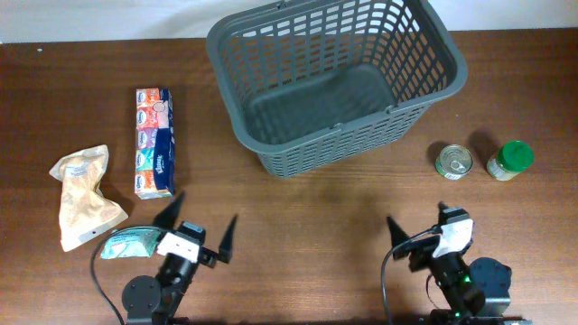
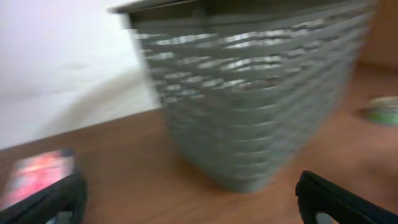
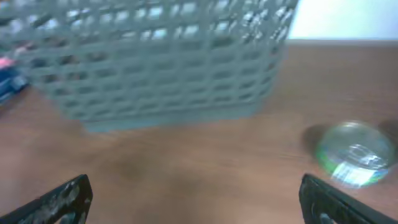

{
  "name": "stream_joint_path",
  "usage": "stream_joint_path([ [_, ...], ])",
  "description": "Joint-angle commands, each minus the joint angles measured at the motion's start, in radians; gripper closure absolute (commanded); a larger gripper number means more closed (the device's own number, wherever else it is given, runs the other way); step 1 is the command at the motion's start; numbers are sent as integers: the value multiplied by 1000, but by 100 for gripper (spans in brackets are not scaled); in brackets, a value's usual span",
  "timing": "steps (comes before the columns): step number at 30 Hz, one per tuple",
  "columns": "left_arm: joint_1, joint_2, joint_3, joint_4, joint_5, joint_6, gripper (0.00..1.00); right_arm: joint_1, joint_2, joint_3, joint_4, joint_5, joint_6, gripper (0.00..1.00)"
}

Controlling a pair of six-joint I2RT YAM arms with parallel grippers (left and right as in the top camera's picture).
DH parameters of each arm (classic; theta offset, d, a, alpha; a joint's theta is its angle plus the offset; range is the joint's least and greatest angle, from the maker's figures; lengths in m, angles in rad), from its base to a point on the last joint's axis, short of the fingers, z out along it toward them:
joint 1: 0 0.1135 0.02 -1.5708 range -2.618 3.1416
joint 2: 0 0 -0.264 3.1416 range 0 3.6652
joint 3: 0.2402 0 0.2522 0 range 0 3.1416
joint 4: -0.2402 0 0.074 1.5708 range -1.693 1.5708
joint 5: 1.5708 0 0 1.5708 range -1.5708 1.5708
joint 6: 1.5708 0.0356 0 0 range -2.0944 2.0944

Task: Pack container
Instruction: 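Raise both grippers and move them toward the gray basket's front rim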

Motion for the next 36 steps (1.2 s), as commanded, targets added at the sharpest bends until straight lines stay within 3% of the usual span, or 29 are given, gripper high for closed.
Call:
stream_joint_path([
  [1,-5,-2,43,45,327,-102,1,3,2,138,-70,-135,9,1],
  [4,-5,-2,43,137,433,-101,1,3,8,234,-91,-134,3,1],
  [7,-3,-2,43,237,414,-107,1,3,8,311,-25,-134,-5,1],
  [9,-3,-2,45,246,381,-180,1,3,9,346,-15,-134,-40,1],
  [12,-3,6,62,224,446,-248,1,3,34,397,-53,-98,-74,1],
  [15,-3,39,150,105,483,-254,1,3,121,483,-138,-19,-73,1],
  [20,-3,129,395,-198,401,-228,1,3,404,776,-340,4,-80,1],
  [22,-3,147,430,-169,397,-224,1,3,509,910,-415,-15,-79,1],
  [25,-4,150,435,-8,434,-228,1,3,649,1116,-498,-18,-78,1],
  [29,-3,160,443,129,389,-265,1,3,749,1283,-548,-6,-79,1],
  [33,-3,214,520,18,296,-433,1,3,835,1430,-627,111,-28,1],
  [36,-3,277,653,-245,177,-544,1,3,930,1592,-766,286,47,1],
])
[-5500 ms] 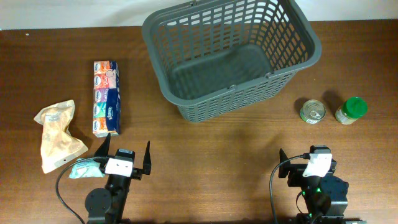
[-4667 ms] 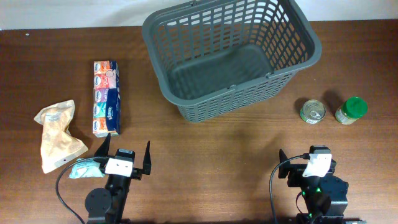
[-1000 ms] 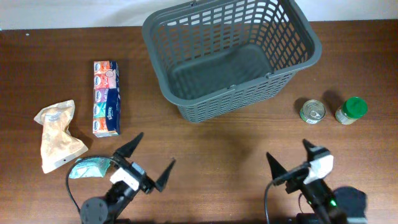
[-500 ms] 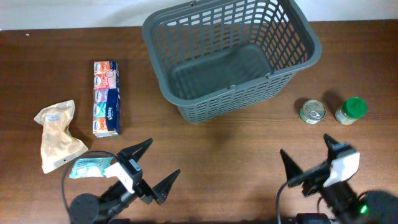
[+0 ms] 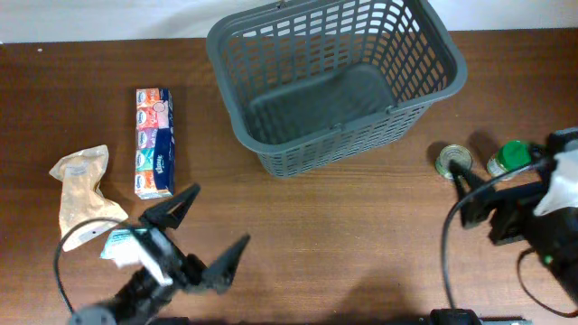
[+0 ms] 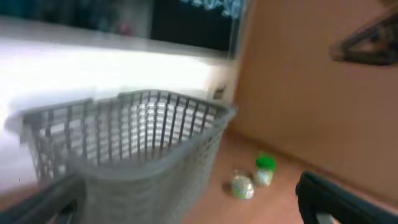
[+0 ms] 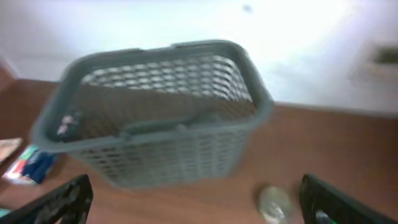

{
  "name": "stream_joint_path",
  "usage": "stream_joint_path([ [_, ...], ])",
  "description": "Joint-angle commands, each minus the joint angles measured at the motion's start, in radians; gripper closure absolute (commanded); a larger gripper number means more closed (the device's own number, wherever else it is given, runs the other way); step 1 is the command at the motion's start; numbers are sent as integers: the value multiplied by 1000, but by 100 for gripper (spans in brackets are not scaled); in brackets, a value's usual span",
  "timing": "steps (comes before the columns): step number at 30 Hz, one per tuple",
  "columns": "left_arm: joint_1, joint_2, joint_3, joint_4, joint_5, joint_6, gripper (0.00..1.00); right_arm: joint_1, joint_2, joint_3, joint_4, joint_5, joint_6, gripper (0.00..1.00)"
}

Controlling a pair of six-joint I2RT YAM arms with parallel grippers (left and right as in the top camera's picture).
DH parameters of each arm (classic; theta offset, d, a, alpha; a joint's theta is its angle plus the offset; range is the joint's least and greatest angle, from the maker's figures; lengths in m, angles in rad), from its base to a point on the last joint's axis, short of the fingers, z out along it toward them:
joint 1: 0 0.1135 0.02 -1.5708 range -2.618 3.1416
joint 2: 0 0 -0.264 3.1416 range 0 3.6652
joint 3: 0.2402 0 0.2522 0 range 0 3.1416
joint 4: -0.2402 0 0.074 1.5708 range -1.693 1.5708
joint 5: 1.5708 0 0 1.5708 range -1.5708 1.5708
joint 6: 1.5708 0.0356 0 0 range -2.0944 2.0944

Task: Pack container
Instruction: 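Raise both grippers and move them toward the gray basket's front rim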

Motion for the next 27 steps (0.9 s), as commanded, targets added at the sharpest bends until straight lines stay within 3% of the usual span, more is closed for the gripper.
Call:
stream_joint_path([
  [1,-3,99,211,-317,-221,-198,1,3,137,228,-148,238,77,1],
  [4,-3,158,328,-465,-271,-146,1,3,239,412,-271,214,73,1],
  [11,-3,174,344,-367,-278,-145,1,3,327,498,-289,154,70,1],
  [16,-3,224,369,-364,-319,-355,0,3,385,504,-270,245,106,1],
  [18,-3,257,404,-445,-368,-463,0,2,412,520,-275,259,127,1],
  [20,-3,325,489,-632,-436,-557,0,3,449,550,-277,258,155,1],
  [23,-18,437,614,-827,-457,-571,0,3,510,619,-278,254,176,1],
  [27,-122,563,726,-906,-459,-571,0,3,584,711,-280,185,186,1],
])
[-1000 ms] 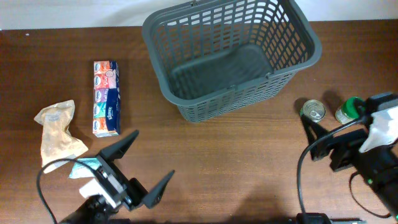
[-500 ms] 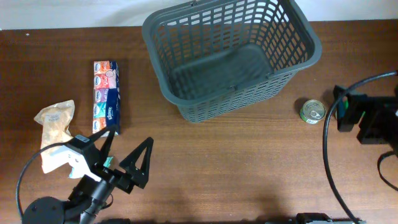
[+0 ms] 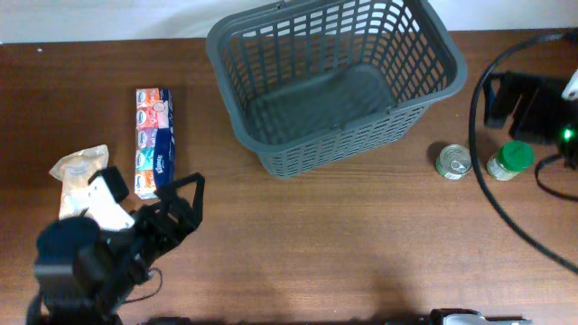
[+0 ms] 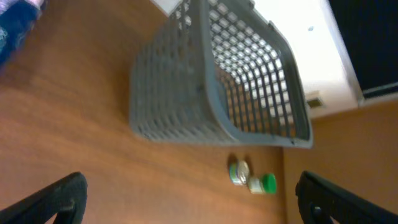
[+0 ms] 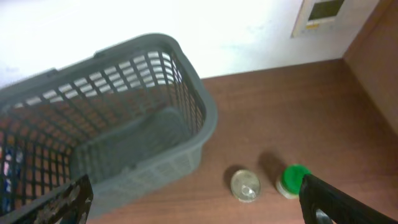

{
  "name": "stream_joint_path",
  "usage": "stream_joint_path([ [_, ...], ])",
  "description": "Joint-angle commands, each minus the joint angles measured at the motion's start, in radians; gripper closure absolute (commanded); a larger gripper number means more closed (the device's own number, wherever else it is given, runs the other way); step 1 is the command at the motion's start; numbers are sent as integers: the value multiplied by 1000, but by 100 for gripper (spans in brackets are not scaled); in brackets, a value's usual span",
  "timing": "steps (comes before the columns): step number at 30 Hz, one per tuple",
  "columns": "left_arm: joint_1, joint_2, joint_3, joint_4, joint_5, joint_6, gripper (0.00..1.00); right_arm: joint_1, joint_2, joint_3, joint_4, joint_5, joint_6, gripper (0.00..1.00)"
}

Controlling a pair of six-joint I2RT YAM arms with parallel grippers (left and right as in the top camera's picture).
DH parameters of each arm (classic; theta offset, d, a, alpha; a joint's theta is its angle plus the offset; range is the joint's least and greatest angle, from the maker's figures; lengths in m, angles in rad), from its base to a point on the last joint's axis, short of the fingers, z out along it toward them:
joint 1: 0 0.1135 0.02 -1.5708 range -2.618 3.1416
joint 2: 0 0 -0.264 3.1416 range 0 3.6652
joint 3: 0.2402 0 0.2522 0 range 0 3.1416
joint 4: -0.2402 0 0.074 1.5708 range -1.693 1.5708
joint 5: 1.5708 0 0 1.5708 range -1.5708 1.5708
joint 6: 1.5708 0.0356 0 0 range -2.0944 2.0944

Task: Pack container
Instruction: 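Raise both grippers and move them toward the gray basket's front rim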

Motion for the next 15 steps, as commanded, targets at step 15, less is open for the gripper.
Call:
stream_joint_path([
  [15,-620,416,174,183,-294,89,0,2,109,137,12,-126,-100,1],
])
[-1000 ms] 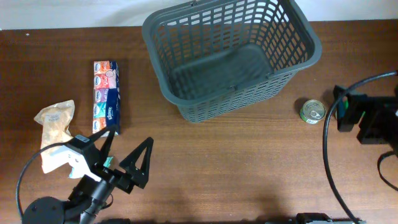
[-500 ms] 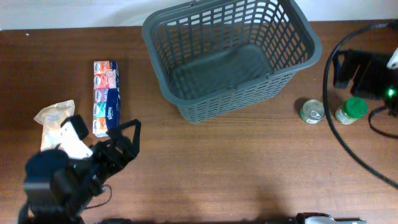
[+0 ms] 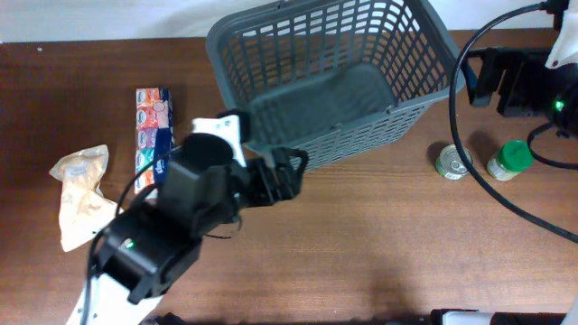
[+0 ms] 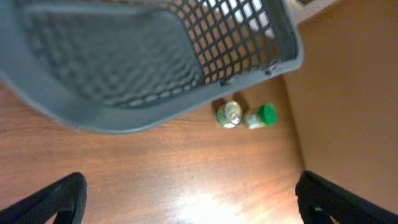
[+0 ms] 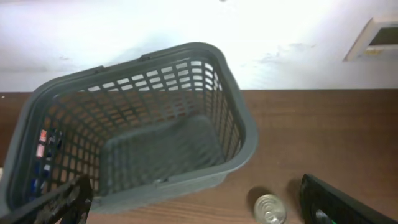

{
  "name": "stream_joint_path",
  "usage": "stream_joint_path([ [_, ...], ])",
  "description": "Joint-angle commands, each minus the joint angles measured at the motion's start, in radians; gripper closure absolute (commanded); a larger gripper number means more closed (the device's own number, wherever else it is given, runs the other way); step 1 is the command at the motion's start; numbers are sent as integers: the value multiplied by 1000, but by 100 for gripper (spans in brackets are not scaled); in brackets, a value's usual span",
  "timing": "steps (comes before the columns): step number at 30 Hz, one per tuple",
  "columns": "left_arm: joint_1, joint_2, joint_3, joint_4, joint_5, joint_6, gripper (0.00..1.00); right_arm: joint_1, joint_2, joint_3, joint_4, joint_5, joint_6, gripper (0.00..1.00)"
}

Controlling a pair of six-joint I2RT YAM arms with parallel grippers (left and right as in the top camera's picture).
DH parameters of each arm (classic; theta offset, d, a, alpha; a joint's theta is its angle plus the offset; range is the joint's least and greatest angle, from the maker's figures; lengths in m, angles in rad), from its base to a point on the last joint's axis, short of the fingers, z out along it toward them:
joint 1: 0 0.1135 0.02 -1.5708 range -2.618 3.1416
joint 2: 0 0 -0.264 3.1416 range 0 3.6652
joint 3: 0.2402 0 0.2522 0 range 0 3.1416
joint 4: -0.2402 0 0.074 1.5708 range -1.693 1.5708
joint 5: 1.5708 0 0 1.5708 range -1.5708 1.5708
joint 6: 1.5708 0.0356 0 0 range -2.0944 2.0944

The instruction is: Pack container

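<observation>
The grey slatted basket (image 3: 334, 81) stands empty at the back middle. A tin can (image 3: 453, 162) and a green-lidded jar (image 3: 510, 160) sit to its right. A long tissue pack (image 3: 153, 140) and a crumpled tan paper bag (image 3: 81, 194) lie at the left. My left gripper (image 3: 275, 171) is raised high in front of the basket's near wall, open and empty (image 4: 193, 208); its view looks down on basket (image 4: 143, 56), can (image 4: 229, 114) and jar (image 4: 261, 116). My right gripper (image 3: 506, 86) hovers open beside the basket's right rim, empty (image 5: 199, 208).
The left arm's body (image 3: 172, 235) fills the front left of the overhead view and hides the table under it. Cables (image 3: 479, 171) loop round the can and jar at the right. A white wall (image 5: 186, 37) runs behind the table's back edge.
My left arm has moved from the front left, near the paper bag, to right in front of the basket. The right gripper has shifted slightly back. No object has moved.
Both grippers stood open and low at the table's front edge. Then both were raised, the left at the front left and the right near the can and jar. Later the right hung beside the basket. Now the left hovers before it.
</observation>
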Motion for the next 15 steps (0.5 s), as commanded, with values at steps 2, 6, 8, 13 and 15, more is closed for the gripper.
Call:
stream_joint_path([
  [2,-140,60,76,-31,-228,-11,0,2,15,21,9,69,4,1],
  [6,-266,140,158,-117,-369,-31,0,2,61,21,13,64,2,1],
  [8,-321,197,193,-164,-394,-30,0,2,98,21,27,24,-29,1],
  [13,-381,303,208,-191,-396,-27,1,2,169,21,63,-32,-59,1],
  [15,-384,341,208,-201,-396,-27,1,2,185,21,71,-47,-81,1],
])
